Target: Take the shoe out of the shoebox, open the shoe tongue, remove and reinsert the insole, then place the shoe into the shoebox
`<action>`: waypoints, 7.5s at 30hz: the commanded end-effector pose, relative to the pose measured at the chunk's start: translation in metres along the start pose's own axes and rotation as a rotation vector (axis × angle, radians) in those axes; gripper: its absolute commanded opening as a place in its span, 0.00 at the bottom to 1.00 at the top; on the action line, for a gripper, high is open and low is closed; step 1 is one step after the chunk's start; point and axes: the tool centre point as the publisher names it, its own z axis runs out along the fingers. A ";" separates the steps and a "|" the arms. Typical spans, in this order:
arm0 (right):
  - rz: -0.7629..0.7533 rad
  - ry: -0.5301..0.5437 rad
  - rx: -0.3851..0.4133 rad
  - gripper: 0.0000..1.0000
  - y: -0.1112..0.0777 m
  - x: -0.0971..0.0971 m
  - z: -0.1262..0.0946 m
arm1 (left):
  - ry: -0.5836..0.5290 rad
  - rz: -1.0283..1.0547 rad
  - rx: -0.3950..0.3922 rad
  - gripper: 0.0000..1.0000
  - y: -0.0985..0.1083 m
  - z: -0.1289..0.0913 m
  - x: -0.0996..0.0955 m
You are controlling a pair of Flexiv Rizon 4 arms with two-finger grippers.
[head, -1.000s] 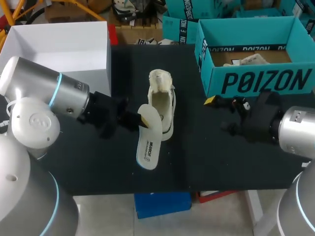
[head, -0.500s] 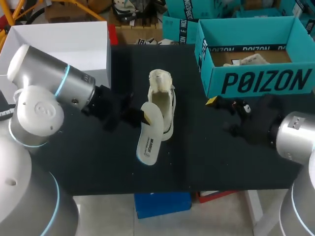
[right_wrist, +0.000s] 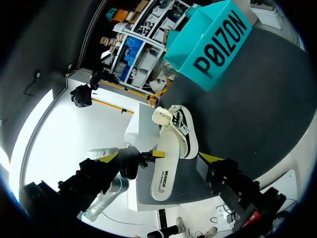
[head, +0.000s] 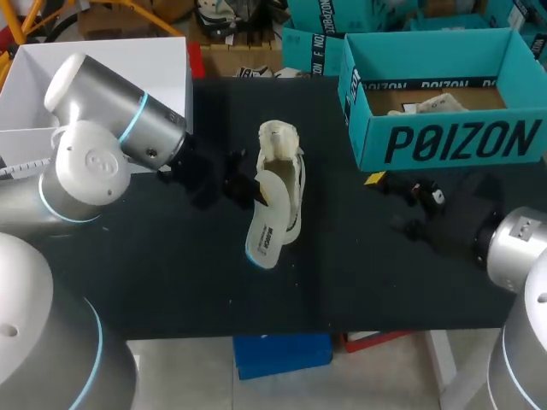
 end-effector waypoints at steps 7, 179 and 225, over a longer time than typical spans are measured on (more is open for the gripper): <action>0.022 0.019 0.269 1.00 0.003 -0.006 0.002 | 0.008 -0.004 0.018 0.00 0.014 0.016 -0.001; 0.029 0.006 0.285 1.00 0.004 -0.006 0.003 | 0.017 0.002 0.034 0.00 0.012 0.040 -0.012; 0.029 0.006 0.285 1.00 0.004 -0.006 0.003 | -0.029 -0.017 -0.028 0.00 0.021 0.042 -0.003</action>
